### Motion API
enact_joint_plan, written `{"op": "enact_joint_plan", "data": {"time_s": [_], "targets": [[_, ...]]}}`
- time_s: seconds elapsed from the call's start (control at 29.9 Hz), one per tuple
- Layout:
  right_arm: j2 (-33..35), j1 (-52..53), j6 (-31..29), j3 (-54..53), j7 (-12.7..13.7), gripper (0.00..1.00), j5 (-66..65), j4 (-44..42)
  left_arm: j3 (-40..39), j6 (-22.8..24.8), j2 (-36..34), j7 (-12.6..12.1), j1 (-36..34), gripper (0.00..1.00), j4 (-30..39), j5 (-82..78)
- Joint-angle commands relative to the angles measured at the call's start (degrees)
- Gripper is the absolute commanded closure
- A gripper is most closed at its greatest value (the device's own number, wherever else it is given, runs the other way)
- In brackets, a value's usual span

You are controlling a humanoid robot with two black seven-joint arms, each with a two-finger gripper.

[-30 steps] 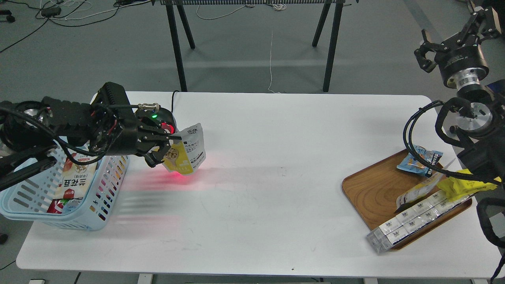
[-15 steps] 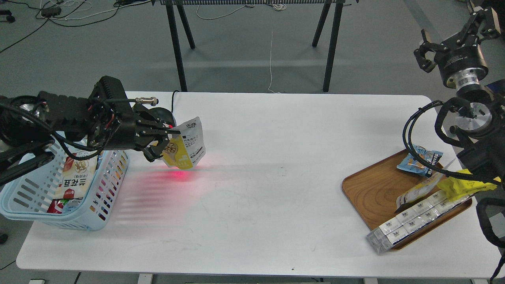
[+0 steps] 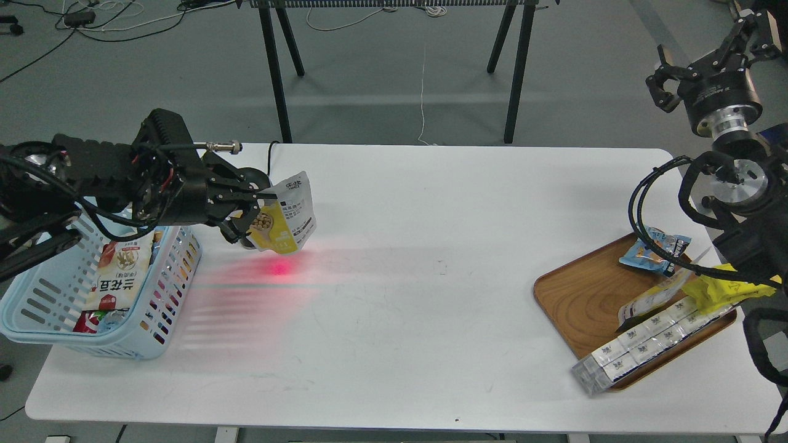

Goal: Scan snack and place in basket
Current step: 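Hold the yellow pouch in front of the scanner's red beam with the left gripper, then move the yellow pouch over the blue basket and drop it in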

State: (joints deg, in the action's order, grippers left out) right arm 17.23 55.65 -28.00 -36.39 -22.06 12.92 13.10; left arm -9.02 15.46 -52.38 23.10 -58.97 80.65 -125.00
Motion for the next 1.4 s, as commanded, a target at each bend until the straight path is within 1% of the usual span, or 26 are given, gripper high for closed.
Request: {"op": "enact_joint_plan", "data": {"time_s": [0.0, 0.57, 0.74, 0.9, 1.0, 1.1, 1.17, 1.2, 1.3, 1.37], "targets": [[0.09, -0.01, 0.0, 0.01, 0.0, 0.01, 0.0, 0.0, 0.41, 0.01, 0.09, -0.08, 0.52, 1.0, -1.28, 0.0], [0.09, -0.1, 0.0, -0.08, 0.0, 0.01, 0.0, 0.0, 0.32, -0.08, 0.0, 0.1, 0.79, 1.0, -1.81, 0.0], [0.26, -0.1, 0.0, -0.08, 0.0, 0.01, 0.0, -0.09, -0.12, -0.08, -0.53, 1.33, 0.35, 1.0, -0.15, 0.0], [0.26, -0.19, 0.0, -0.08, 0.0, 0.01, 0.0, -0.09, -0.3, 0.01, -2.37, 1.51, 0.09, 1.0, 4.25, 0.0], [0.26, -0.19, 0.0, -0.08, 0.0, 0.01, 0.0, -0.09, -0.47, -0.08, -2.99, 1.68, 0.09, 1.0, 5.13, 0.0], [0.44, -0.27, 0.0, -0.08, -0.08, 0.01, 0.0, -0.18, -1.34, -0.34, -5.88, 2.2, 0.0, 1.0, 7.58, 0.0], [0.44, -0.36, 0.0, -0.08, 0.0, 0.01, 0.0, -0.18, -1.7, -1.65, -8.52, 3.61, 0.0, 1.0, 9.43, 0.0], [0.44, -0.36, 0.0, -0.08, -0.08, 0.01, 0.0, -0.18, -1.79, -2.62, -9.66, 4.05, 0.0, 1.0, 10.48, 0.0], [0.44, -0.54, 0.0, -0.08, -0.09, 0.01, 0.0, -0.18, -2.31, -5.34, -13.96, 4.32, 0.0, 1.0, 12.16, 0.0], [0.44, -0.54, 0.0, -0.08, -0.26, 0.01, 0.0, -0.18, -3.1, -8.32, -18.44, 4.9, 0.0, 1.0, 12.34, 0.0]]}}
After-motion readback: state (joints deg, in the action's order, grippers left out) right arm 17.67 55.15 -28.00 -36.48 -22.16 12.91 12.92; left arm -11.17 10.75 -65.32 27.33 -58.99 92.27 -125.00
